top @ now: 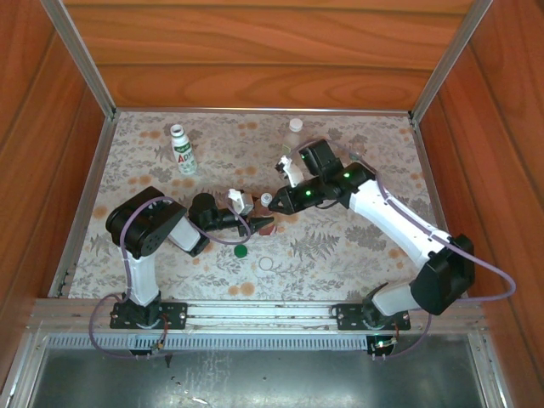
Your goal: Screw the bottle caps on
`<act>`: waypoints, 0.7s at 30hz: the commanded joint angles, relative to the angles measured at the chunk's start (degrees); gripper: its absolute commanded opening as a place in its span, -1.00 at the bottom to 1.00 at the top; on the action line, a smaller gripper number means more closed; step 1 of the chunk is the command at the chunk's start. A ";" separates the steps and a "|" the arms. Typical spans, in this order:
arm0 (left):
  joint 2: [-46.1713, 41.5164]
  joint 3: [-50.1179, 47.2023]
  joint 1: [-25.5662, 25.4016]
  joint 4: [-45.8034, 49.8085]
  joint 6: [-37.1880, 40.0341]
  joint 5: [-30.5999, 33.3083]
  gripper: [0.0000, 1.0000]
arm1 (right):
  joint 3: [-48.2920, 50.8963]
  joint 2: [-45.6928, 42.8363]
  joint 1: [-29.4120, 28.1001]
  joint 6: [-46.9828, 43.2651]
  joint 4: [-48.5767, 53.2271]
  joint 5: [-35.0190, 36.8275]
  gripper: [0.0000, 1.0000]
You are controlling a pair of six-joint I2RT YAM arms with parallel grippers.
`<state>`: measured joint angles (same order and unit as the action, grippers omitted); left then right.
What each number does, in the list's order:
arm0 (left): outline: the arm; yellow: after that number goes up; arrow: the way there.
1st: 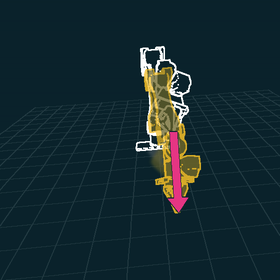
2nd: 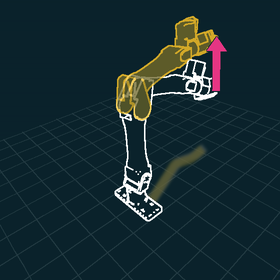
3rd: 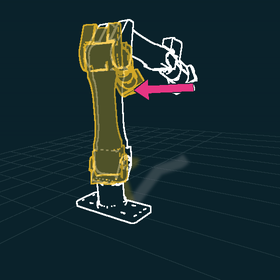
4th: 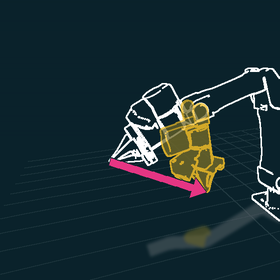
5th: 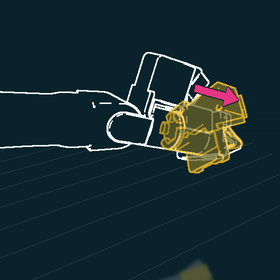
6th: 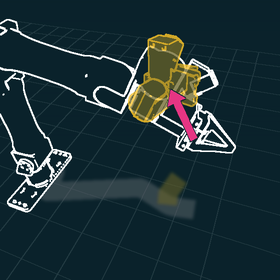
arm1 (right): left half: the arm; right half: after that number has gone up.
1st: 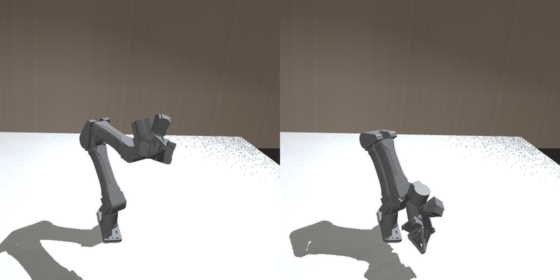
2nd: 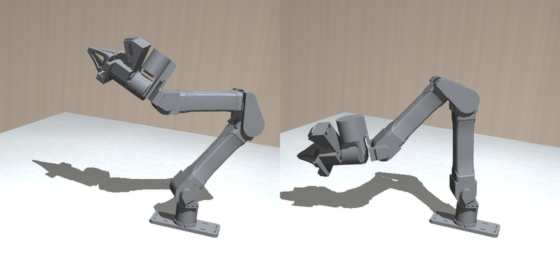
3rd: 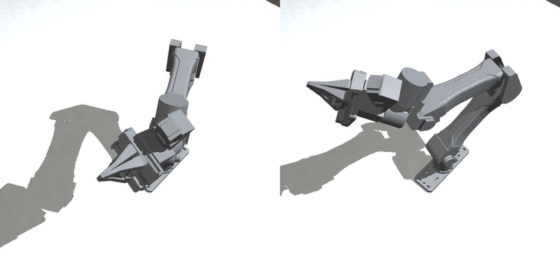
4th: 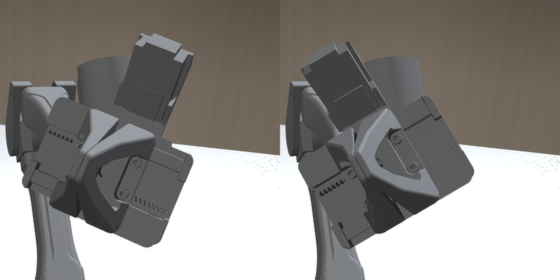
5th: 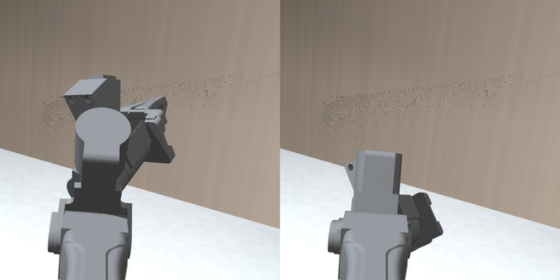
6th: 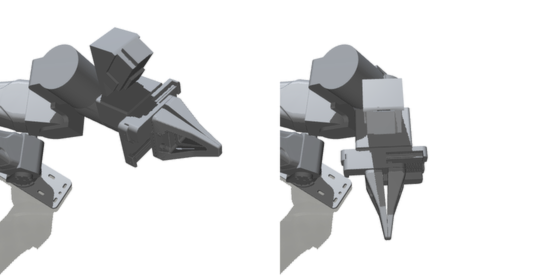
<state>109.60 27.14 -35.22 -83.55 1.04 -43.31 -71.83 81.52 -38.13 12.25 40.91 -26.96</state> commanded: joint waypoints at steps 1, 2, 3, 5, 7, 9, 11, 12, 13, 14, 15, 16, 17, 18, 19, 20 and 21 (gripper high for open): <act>1.14 -0.63 0.23 2.43 -0.42 -0.61 0.18 | -1.41 0.54 1.07 0.38 -3.23 2.95 -0.39; 1.06 -0.68 0.23 2.43 -0.41 -0.58 0.18 | -2.09 1.28 1.33 0.45 -3.48 2.94 -0.37; 0.93 -0.68 0.23 2.43 -0.53 -0.63 0.18 | -2.87 2.35 1.68 0.36 -3.71 2.81 -0.37; 0.83 -0.75 0.24 2.47 -0.63 -0.63 0.18 | -4.63 4.09 2.04 -0.22 -3.34 2.64 -0.37; 0.62 -0.93 0.24 2.43 -0.61 -0.61 0.18 | -6.10 5.69 2.33 -0.97 -2.82 2.06 -0.39; 0.47 -1.03 0.23 2.43 -0.61 -0.60 0.18 | -7.18 6.99 2.52 -1.59 -2.30 0.87 -0.44; 0.35 -1.19 0.24 2.42 -0.61 -0.50 0.18 | -7.91 8.06 2.57 -2.00 -1.81 -0.32 -0.51; 0.25 -1.28 0.15 2.44 -0.56 -0.50 0.17 | -8.05 8.56 2.60 -2.34 -1.47 -1.14 -0.53; 0.15 -1.42 0.14 2.51 -0.50 -0.39 0.17 | -8.36 8.95 2.56 -2.85 -0.91 -1.81 -0.58; 0.09 -1.39 0.11 2.51 -0.44 -0.38 0.17 | -8.62 9.34 2.62 -3.32 -0.27 -2.19 -0.60; -0.03 -1.42 0.09 2.51 -0.38 -0.45 0.17 | -8.65 9.51 2.62 -3.61 0.27 -2.43 -0.62; 0.00 -1.46 0.14 2.51 -0.37 -0.51 0.17 | -8.40 9.67 2.60 -3.80 0.57 -2.68 -0.62; -0.10 -1.44 0.11 2.51 -0.40 -0.51 0.17 | -8.03 9.63 2.62 -3.82 0.73 -2.92 -0.63; -0.18 -1.43 0.11 2.51 -0.36 -0.56 0.17 | -7.70 9.55 2.62 -3.81 0.99 -3.48 -0.65; -0.21 -1.45 0.10 2.51 -0.48 -0.48 0.17 | -7.31 9.46 2.61 -4.06 1.51 -4.28 -0.67; -0.30 -1.49 0.02 2.51 -0.42 -0.52 0.17 | -6.96 9.27 2.59 -4.08 1.77 -4.93 -0.68; -0.35 -1.49 0.04 2.51 -0.42 -0.51 0.17 | -6.19 8.85 2.56 -3.93 1.95 -5.89 -0.70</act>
<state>109.40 26.79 -35.24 -83.61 1.08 -43.35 -79.09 91.13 -35.59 9.50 40.29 -28.18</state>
